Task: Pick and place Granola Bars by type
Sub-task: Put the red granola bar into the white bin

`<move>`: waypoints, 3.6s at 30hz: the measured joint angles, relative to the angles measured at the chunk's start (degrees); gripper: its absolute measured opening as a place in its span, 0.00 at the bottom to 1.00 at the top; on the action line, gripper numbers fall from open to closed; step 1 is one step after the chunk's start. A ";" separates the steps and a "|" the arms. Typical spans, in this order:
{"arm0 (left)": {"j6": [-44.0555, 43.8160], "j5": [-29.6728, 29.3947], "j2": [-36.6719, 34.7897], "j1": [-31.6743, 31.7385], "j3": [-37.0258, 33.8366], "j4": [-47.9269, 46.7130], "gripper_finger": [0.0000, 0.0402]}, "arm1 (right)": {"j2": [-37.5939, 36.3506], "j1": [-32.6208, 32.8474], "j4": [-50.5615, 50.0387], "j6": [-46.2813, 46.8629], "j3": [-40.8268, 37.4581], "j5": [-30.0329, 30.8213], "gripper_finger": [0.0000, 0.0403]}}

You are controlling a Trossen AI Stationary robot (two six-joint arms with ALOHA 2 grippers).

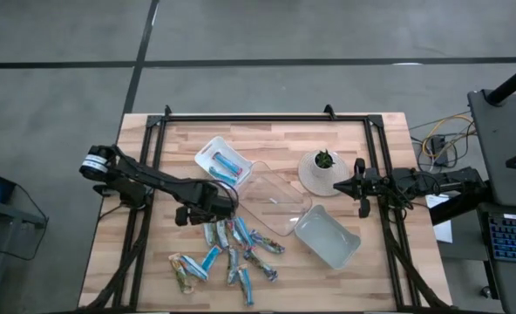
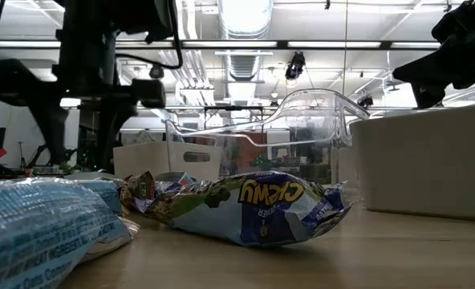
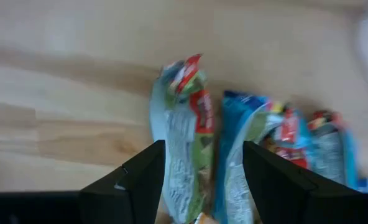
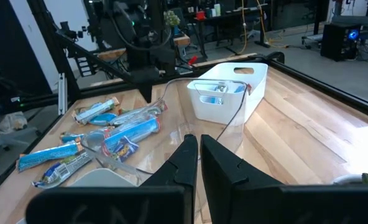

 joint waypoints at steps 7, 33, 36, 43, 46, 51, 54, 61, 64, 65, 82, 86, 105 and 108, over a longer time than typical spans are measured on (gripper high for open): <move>-0.36 0.47 1.11 0.09 -0.80 0.53 0.49 | 0.00 0.00 0.00 0.00 0.00 0.01 0.03; 0.58 0.66 0.62 1.46 -0.40 1.17 0.49 | 0.00 0.02 -0.02 0.00 0.00 -0.01 0.03; 0.58 0.74 0.44 1.56 -0.16 0.89 0.49 | 0.00 0.02 -0.02 0.00 -0.01 -0.01 0.03; 0.62 1.51 0.17 1.74 -0.36 -1.44 0.49 | 0.00 0.02 -0.01 0.00 0.00 -0.01 0.03; 0.62 1.32 0.17 1.86 -0.85 -1.69 0.49 | 0.00 0.01 -0.02 0.00 0.00 -0.01 0.03; 0.60 0.74 0.28 1.88 -2.00 -1.61 0.49 | 0.00 0.01 -0.01 0.00 -0.02 0.01 0.03; 0.53 0.73 0.28 1.88 -2.90 -0.42 0.49 | 0.00 0.02 0.00 0.00 -0.02 0.01 0.03; 0.20 0.52 0.28 2.01 -5.29 4.63 0.49 | 0.00 0.01 -0.02 0.00 -0.02 -0.01 0.03; 0.20 0.13 0.28 2.24 -5.42 4.97 0.49 | 0.00 0.01 -0.02 0.00 -0.01 -0.01 0.03; 0.20 -0.12 0.28 2.32 -5.43 4.93 0.49 | 0.00 0.00 -0.02 0.00 -0.01 0.00 0.03; -0.77 2.25 0.32 2.64 -8.31 9.85 0.49 | 0.00 0.00 -0.01 0.00 0.00 -0.01 0.03; -0.78 3.00 0.32 2.62 -8.31 9.94 0.49 | 0.00 0.00 -0.01 0.00 -0.01 -0.01 0.03; -0.60 4.68 0.32 2.62 -9.07 10.48 0.11 | 0.00 0.01 -0.01 0.00 -0.02 0.00 0.03; 0.24 4.22 0.32 2.62 -9.07 10.48 0.08 | 0.00 0.00 -0.01 0.00 -0.01 -0.01 0.03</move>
